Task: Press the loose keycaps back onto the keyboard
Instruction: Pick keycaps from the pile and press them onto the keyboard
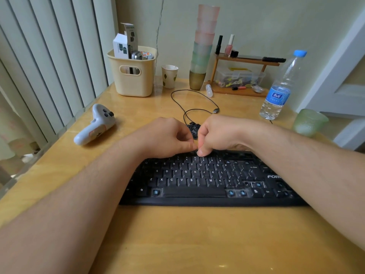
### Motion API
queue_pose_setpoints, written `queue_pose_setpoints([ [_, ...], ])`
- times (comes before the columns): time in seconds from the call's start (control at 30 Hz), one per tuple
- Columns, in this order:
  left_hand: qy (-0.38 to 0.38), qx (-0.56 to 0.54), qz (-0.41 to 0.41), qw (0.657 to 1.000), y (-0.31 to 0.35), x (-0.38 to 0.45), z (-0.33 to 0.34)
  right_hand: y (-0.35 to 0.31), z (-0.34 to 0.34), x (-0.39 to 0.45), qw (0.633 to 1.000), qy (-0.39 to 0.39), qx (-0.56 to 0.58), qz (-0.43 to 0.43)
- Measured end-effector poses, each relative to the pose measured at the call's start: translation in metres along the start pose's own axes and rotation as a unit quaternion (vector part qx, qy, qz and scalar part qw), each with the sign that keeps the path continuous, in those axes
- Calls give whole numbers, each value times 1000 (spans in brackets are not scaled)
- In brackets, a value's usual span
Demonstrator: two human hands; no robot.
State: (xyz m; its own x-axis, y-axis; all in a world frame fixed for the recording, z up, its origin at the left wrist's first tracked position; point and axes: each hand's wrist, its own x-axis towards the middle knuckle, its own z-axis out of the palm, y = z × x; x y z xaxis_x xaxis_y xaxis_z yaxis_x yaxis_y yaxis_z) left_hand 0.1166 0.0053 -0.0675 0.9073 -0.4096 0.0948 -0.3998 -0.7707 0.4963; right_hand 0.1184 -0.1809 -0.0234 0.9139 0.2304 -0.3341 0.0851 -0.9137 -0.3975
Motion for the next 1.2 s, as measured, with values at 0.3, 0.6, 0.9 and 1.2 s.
queue_pose_setpoints([
  [0.3, -16, -36, -33, 999, 5, 0, 4, -17, -6, 10, 992, -76, -73, 62],
  [0.6, -20, -51, -48, 997, -1, 0, -4, 12, -5, 8, 994, -16, 110, 16],
  [0.9, 58, 112, -76, 989, -29, 2, -22, 14, 9, -8, 993, 93, 24, -73],
  [1.2, -38, 157, -69, 984, -37, 14, -7, 39, 28, -5, 960, 216, 134, -113],
])
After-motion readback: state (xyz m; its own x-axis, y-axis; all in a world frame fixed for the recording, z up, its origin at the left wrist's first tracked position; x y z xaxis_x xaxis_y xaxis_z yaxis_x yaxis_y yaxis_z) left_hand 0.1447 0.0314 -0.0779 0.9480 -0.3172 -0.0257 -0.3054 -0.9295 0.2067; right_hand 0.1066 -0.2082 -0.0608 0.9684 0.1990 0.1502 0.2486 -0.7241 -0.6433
